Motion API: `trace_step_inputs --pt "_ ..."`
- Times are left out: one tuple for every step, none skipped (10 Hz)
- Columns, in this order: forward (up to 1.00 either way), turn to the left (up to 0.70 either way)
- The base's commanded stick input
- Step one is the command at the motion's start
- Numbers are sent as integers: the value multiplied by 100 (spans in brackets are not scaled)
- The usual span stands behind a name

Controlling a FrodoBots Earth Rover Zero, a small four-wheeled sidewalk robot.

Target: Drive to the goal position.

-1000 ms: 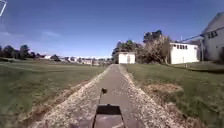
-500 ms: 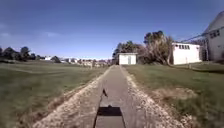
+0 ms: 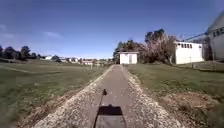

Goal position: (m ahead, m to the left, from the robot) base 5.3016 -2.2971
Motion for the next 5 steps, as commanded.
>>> trace_step_inputs --pt "100 0" --pt "100 0" --pt "100 0" --pt "100 0" --pt "100 0"
